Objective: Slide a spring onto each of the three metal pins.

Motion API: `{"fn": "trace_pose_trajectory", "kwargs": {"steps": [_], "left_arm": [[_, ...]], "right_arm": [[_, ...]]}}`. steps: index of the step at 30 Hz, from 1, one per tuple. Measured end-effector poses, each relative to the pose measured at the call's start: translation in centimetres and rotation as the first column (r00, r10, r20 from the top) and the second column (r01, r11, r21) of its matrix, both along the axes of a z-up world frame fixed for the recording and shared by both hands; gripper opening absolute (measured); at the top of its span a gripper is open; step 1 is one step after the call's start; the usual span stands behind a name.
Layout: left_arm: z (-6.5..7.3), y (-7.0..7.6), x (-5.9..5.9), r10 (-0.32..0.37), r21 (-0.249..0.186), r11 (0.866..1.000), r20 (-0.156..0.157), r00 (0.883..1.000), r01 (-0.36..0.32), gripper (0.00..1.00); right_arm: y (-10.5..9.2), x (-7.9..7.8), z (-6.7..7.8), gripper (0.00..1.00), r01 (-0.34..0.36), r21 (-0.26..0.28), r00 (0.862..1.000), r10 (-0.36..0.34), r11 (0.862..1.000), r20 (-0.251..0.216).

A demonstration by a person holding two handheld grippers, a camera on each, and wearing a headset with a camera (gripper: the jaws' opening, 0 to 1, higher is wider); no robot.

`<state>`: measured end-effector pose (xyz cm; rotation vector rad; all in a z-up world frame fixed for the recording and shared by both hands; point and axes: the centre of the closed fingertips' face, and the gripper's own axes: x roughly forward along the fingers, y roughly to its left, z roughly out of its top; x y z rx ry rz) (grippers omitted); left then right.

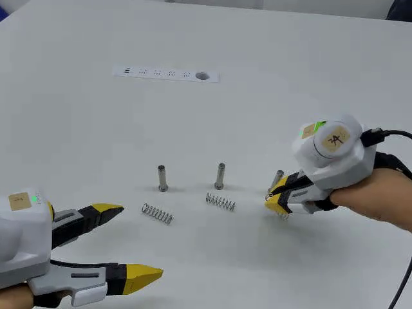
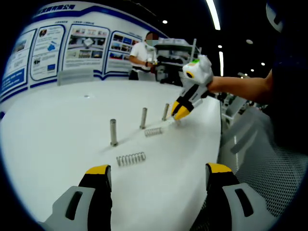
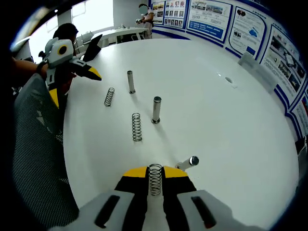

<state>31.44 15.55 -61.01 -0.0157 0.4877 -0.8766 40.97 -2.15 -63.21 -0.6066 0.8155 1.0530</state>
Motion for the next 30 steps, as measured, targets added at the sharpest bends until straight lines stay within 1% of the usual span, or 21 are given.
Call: {"fn": "trace_pose_trajectory", "kwargs": {"steps": [3,7,10,13,14,19,24,30], "left_arm": [[0.1,0.0,0.0,-0.001,0.001,1.0,0.001,1.0,0.001,0.82],[0.1,0.0,-0.1,-0.002,0.002,1.0,0.002,1.0,0.002,0.82],[0.1,-0.1,-0.1,-0.004,0.003,1.0,0.002,1.0,0.004,0.82],[0.2,-0.1,-0.1,-0.005,0.003,1.0,0.002,1.0,0.005,0.82],[0.2,-0.1,-0.1,-0.005,0.003,1.0,0.003,1.0,0.005,0.82],[0.3,-0.1,-0.1,-0.005,0.003,1.0,0.003,1.0,0.005,0.82],[0.3,-0.1,-0.1,-0.005,0.003,1.0,0.004,1.0,0.005,0.82],[0.3,-0.1,-0.1,-0.005,0.002,1.0,0.007,1.0,0.005,0.82]], "right_arm": [[-0.3,-0.1,0.3,0.12,0.027,0.026,1.0,-0.027,0.999,0.004],[-0.6,-0.4,0.8,0.12,0.07,0.082,0.997,-0.071,0.994,0.003],[-1.1,-0.3,0.8,0.12,0.089,0.096,0.996,-0.09,0.991,0.006],[-1.3,-0.3,1.2,0.12,0.107,0.118,0.994,-0.109,0.987,0.011],[-1.2,-0.4,1.5,0.12,0.118,0.136,0.993,-0.12,0.984,0.009],[-1.1,-0.8,2.2,0.12,0.152,0.189,0.988,-0.155,0.97,0.0],[-1.4,-0.8,2.2,0.12,0.17,0.204,0.985,-0.173,0.964,-0.004],[-1.3,-1.0,2.3,0.12,0.178,0.221,0.983,-0.182,0.959,-0.003]]}}
